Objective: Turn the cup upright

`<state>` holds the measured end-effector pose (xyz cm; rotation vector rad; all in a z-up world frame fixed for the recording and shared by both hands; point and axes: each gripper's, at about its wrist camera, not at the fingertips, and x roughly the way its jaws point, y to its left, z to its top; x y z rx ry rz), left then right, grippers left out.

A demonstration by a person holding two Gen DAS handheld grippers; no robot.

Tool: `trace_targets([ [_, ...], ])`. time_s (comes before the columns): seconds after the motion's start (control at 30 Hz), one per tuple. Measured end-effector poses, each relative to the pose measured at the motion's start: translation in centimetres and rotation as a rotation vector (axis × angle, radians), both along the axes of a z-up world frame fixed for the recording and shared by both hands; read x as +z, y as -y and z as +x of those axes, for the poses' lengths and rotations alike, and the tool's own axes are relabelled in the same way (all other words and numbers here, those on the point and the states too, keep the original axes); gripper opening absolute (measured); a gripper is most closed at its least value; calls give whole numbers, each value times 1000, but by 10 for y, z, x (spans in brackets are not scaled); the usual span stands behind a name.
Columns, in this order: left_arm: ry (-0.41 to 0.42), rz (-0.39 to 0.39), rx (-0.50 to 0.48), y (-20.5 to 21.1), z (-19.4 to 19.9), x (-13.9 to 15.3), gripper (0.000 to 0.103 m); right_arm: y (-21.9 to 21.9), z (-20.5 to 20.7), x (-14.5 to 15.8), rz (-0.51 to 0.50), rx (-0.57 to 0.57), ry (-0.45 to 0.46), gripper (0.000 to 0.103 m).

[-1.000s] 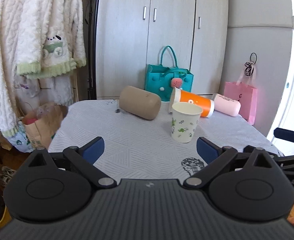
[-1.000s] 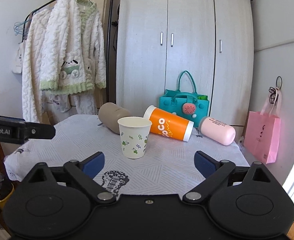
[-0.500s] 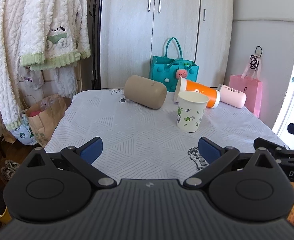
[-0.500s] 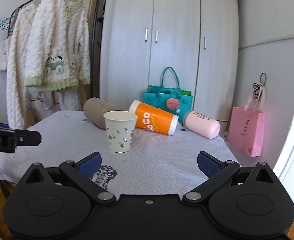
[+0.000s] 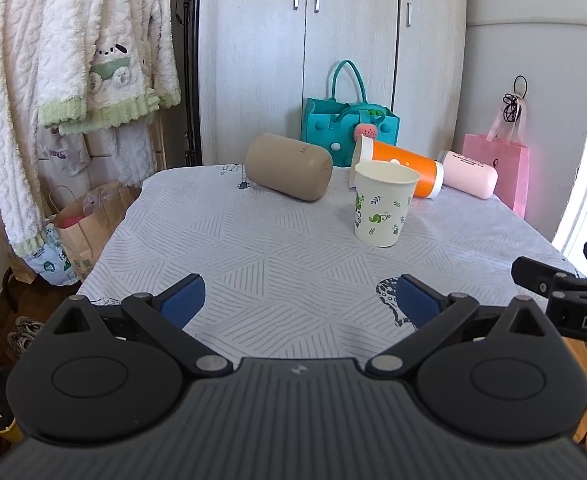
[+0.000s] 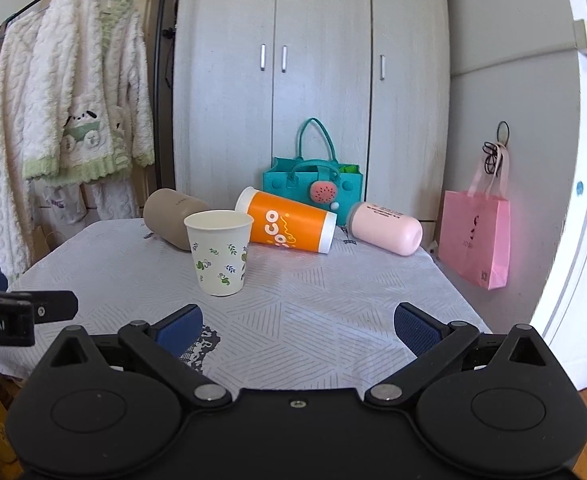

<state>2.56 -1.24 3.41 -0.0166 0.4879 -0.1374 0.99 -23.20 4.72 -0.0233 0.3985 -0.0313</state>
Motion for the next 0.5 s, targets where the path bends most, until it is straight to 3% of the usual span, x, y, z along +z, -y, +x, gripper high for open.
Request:
trace_targets([
  [0.5,7,-6,66,-5,1,-2,103,0,1,-4,-20,-38,-9,103],
])
